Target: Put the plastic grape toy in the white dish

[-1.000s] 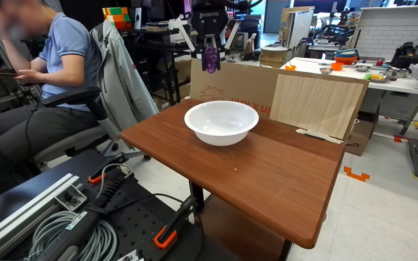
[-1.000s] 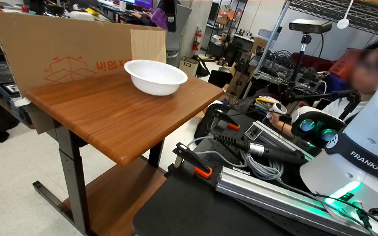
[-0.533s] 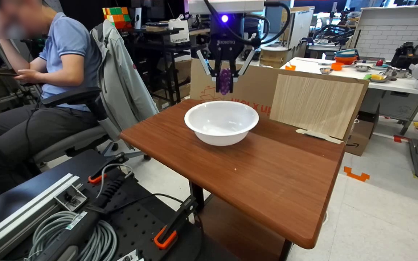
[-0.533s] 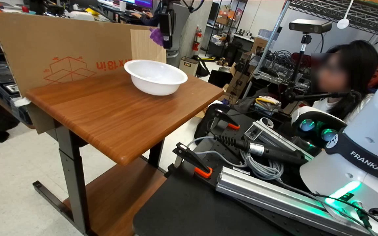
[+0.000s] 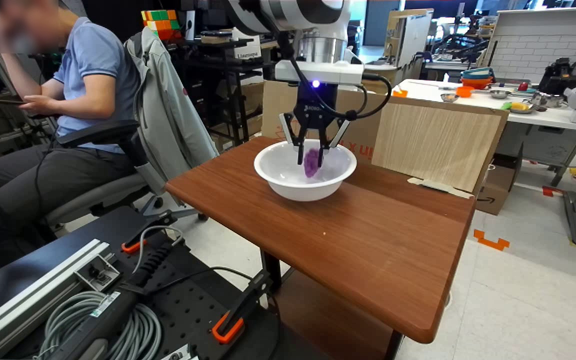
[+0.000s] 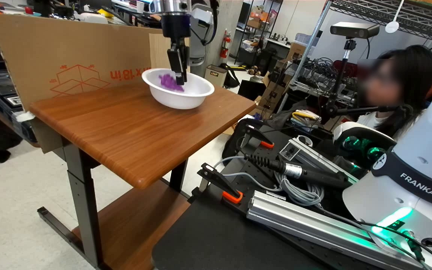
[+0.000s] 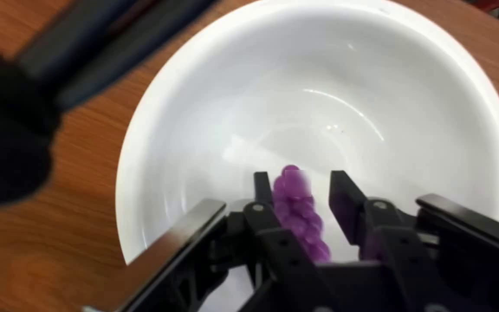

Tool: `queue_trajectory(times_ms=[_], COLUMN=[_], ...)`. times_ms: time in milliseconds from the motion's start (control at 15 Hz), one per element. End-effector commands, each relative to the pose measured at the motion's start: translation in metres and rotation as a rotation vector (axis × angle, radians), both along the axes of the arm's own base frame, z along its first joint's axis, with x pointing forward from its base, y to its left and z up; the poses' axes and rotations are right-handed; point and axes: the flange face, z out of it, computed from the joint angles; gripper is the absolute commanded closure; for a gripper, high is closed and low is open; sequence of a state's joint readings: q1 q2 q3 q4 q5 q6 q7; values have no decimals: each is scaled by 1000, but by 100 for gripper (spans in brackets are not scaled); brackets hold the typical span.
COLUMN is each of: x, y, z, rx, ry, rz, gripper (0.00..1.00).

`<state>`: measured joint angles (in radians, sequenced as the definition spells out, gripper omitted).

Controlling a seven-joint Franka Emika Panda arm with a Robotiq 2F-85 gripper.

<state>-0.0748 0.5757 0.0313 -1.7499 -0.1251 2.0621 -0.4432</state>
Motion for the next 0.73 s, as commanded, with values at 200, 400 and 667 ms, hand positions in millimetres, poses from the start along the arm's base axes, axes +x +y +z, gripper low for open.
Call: queue_trajectory(times_ms=[200,400,667], x=[2,-21,-11], y=[18,36,36], z=[24,77,78], rx=[42,59,38], ry=[-26,-97,-97], rz=[-8,23,25], gripper=[6,0,0])
